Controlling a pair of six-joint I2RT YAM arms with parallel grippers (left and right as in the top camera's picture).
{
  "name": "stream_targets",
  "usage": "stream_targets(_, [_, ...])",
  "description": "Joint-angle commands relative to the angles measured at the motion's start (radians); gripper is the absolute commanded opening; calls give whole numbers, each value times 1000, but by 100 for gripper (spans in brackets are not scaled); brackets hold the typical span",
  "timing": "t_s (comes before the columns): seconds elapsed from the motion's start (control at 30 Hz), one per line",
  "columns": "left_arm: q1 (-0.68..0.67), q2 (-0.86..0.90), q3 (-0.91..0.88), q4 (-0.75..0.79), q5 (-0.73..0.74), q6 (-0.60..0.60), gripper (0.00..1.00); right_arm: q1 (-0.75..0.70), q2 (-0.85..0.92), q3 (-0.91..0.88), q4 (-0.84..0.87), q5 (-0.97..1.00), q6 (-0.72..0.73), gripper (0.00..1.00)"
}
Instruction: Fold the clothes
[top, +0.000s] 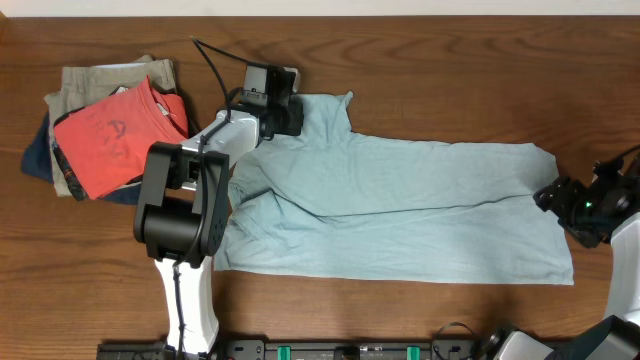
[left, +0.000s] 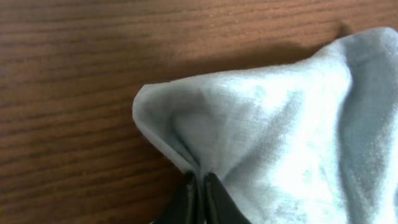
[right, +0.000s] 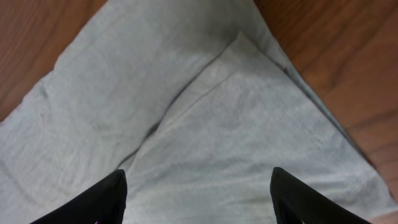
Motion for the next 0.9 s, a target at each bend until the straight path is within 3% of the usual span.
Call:
stream_targets(0.0, [10,10,0,-39,0,-28,6,12,-3,10,18,-10,-10,69])
stream_targets(0.1, [14,-33,0,-69,0,-51,7,15,-2,10,47,-11,-10,62])
stream_targets(0.3, [14,-169,0,-164,0,-64,6,103,37,12,143,8,-10,60])
stream_targets(0.47, [14,-267,0,-275,1,-106,6,211,123,55,236,162,-10,72])
stream_targets(0.87, [13,-287,-1,-490,1,-114,6,259,482,204,561,354,-5,74])
